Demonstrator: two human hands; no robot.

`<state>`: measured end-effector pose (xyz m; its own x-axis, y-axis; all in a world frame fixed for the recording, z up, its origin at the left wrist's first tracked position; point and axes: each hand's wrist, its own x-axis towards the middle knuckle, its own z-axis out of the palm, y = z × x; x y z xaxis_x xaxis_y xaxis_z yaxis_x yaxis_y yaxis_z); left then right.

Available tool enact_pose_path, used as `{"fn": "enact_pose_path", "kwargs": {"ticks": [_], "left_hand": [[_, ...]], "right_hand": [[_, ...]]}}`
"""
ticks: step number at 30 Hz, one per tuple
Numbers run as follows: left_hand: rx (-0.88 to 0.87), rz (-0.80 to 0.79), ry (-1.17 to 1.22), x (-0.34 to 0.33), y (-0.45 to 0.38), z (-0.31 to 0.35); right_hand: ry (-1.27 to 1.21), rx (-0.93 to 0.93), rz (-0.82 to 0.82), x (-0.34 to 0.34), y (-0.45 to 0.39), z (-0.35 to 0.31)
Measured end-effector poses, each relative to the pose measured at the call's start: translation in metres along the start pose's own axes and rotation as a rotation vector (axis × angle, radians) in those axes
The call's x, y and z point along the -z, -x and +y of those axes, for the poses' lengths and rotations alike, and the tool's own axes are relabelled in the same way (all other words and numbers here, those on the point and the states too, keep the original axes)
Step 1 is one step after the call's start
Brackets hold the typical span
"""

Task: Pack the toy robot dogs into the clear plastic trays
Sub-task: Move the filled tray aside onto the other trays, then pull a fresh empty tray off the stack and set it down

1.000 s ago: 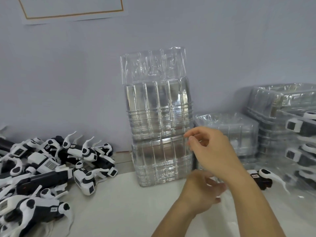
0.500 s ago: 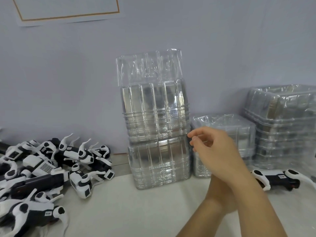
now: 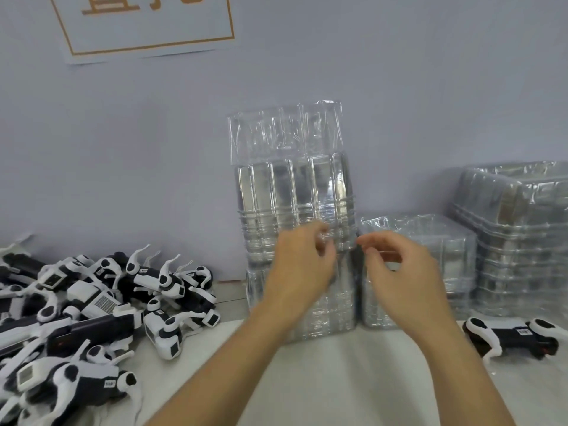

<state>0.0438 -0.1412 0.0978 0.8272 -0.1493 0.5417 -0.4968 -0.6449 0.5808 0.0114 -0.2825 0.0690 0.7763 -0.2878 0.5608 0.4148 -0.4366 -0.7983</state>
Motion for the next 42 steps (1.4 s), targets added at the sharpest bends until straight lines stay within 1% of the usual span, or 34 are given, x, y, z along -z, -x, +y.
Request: {"fn": "enact_pose_path", "kwargs": {"ticks": [1, 2, 3, 6, 8, 10, 11, 12, 14, 17, 21, 24, 28, 30, 34, 37, 39, 42], "left_hand": [[-0.070, 0.061, -0.068, 0.009, -0.007, -0.001], [-0.150, 0.173, -0.131, 0.022, -0.023, 0.002], [-0.232, 0.242, -0.196, 0.033, -0.036, 0.004], [-0.366, 0.324, -0.393, 0.056, -0.067, 0.012], [-0.387, 0.292, -0.652, 0.074, -0.095, 0.018], [-0.352, 0.169, -0.852, 0.090, -0.117, 0.023], [-0.315, 0.102, -0.896, 0.095, -0.125, 0.025], [-0.280, 0.046, -0.886, 0.099, -0.131, 0.026], [-0.247, -0.003, -0.809, 0.104, -0.139, 0.027], [-0.304, 0.047, -0.735, 0.102, -0.137, 0.028], [-0.395, 0.247, -0.760, 0.103, -0.129, 0.033], [-0.397, 0.414, -0.709, 0.107, -0.116, 0.045], [-0.416, 0.587, -0.631, 0.109, -0.077, 0.053], [-0.399, 0.669, -0.619, 0.102, -0.050, 0.048], [-0.267, 0.850, -0.503, 0.076, 0.008, 0.024], [-0.275, 0.995, -0.496, 0.061, 0.044, -0.001], [-0.326, 1.048, -0.538, 0.054, 0.061, -0.016], [-0.368, 1.005, -0.557, 0.045, 0.078, -0.037]], "right_hand": [[-0.005, 0.000, -0.001, -0.001, 0.000, 0.000], [-0.009, -0.002, -0.009, -0.002, 0.001, -0.001], [-0.017, -0.005, -0.019, -0.003, 0.002, -0.001], [-0.044, -0.024, -0.041, -0.008, 0.003, 0.000], [-0.041, -0.029, -0.052, -0.009, 0.004, 0.000], [-0.034, -0.018, -0.059, -0.010, 0.004, 0.001], [-0.034, -0.015, -0.061, -0.009, 0.005, 0.000], [-0.037, -0.015, -0.062, -0.009, 0.005, 0.001], [-0.049, -0.021, -0.058, -0.008, 0.006, 0.001], [-0.055, -0.019, -0.053, -0.007, 0.006, 0.001], [-0.059, -0.011, -0.049, -0.008, 0.007, -0.003], [-0.067, -0.002, -0.051, -0.009, 0.007, -0.007], [-0.140, -0.011, -0.054, -0.012, 0.008, -0.016], [-0.175, -0.014, -0.044, -0.013, 0.009, -0.022], [-0.246, -0.022, -0.079, -0.017, 0.010, -0.034], [-0.290, -0.040, -0.114, -0.023, 0.011, -0.040], [-0.390, -0.075, -0.171, -0.025, 0.011, -0.046], [-0.514, -0.141, -0.278, -0.027, 0.013, -0.051]]}}
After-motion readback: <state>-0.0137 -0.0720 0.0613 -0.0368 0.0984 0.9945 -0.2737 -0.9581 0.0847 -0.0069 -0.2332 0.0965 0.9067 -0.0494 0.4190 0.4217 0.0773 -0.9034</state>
